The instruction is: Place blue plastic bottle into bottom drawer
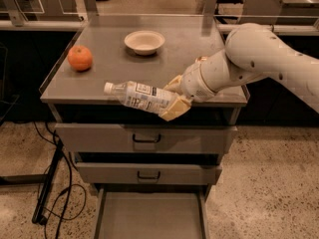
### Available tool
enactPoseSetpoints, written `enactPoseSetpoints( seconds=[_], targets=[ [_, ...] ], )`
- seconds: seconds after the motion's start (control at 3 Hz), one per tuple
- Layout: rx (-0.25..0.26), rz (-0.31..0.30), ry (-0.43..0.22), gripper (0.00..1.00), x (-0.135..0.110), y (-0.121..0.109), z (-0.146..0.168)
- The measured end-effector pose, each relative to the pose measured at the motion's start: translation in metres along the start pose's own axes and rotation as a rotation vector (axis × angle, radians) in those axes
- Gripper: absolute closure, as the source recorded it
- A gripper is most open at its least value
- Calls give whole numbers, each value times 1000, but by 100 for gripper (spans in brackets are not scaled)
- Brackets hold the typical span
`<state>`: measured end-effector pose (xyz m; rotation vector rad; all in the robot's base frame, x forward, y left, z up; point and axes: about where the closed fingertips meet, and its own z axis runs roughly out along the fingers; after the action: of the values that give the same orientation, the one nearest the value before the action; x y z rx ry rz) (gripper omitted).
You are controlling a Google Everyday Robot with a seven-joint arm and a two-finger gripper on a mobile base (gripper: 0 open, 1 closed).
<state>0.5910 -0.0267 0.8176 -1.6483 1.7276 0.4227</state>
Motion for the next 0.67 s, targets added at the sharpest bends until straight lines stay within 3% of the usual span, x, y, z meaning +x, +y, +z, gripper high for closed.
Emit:
enactPoseSetpoints(
  seconds=[0.33, 0.67],
  targets=[
    [38, 20, 6, 100, 15, 18, -21],
    [94, 47, 8, 100, 37, 57, -51]
  ],
)
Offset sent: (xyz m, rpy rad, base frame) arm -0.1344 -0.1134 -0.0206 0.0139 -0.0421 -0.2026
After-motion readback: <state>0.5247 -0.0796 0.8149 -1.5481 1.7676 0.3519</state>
